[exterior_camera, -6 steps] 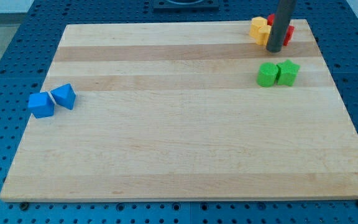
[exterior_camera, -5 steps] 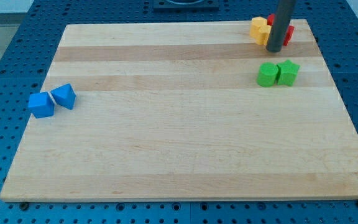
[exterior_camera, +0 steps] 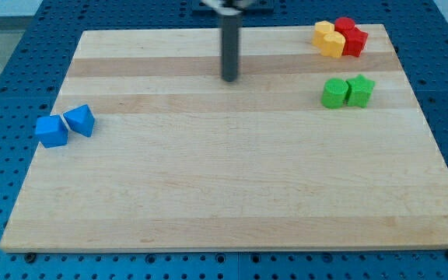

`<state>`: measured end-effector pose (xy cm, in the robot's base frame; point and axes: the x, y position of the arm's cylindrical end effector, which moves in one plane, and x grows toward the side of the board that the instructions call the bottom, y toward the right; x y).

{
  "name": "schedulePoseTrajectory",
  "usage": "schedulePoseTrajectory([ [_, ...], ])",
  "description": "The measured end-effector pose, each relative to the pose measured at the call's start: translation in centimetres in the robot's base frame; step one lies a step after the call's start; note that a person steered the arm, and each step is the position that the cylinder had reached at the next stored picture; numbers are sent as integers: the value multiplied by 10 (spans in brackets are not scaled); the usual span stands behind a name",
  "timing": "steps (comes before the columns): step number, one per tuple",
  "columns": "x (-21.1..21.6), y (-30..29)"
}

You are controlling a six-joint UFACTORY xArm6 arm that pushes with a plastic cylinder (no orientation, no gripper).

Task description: Place your arm top of blue triangle

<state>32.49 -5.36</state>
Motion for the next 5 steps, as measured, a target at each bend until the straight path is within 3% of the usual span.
schedulePoseTrajectory([
  [2, 10, -213],
  [3, 38, -250],
  [5, 56, -209],
])
